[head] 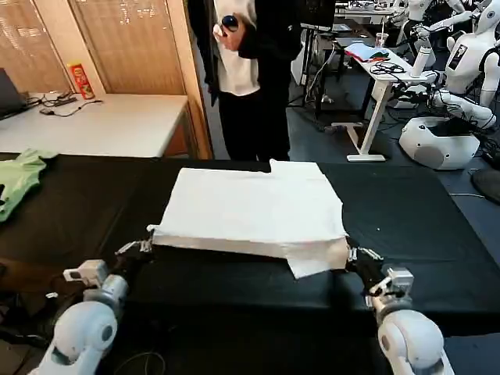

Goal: Fold and organize the clothes.

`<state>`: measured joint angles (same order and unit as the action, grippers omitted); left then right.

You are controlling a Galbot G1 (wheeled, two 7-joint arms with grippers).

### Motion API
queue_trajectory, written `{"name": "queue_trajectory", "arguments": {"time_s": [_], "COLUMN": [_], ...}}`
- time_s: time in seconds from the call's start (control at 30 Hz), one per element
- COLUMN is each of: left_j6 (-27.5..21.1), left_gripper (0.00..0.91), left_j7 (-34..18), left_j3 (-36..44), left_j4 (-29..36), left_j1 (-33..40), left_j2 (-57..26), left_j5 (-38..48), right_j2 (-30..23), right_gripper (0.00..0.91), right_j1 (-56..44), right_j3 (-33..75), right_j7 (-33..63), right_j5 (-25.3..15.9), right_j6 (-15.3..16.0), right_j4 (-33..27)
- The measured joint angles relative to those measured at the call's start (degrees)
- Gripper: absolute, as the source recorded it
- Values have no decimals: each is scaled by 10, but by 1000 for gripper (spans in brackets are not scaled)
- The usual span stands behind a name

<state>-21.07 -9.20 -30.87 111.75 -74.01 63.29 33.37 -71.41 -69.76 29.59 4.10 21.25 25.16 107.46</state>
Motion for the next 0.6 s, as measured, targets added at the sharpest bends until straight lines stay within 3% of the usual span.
{"name": "queue_trajectory", "arguments": {"time_s": [0.3,0.6], "left_j6": [12,14], "left_gripper": [0,0], "left_j7": [0,-7], "left_j3": [42,63], "left_j4": [-72,-122], "left_j1": [70,115], "left_j2": [6,12], "left_j5": [-30,-41], "right_j2": [-2,0], "right_gripper": [0,0], "right_j1": [64,99], "right_j3": [-18,-25], "right_j7": [-19,-30], "right_j5": [-4,6], "right_j6": [-25,-44], "right_j4": [-86,-125]}}
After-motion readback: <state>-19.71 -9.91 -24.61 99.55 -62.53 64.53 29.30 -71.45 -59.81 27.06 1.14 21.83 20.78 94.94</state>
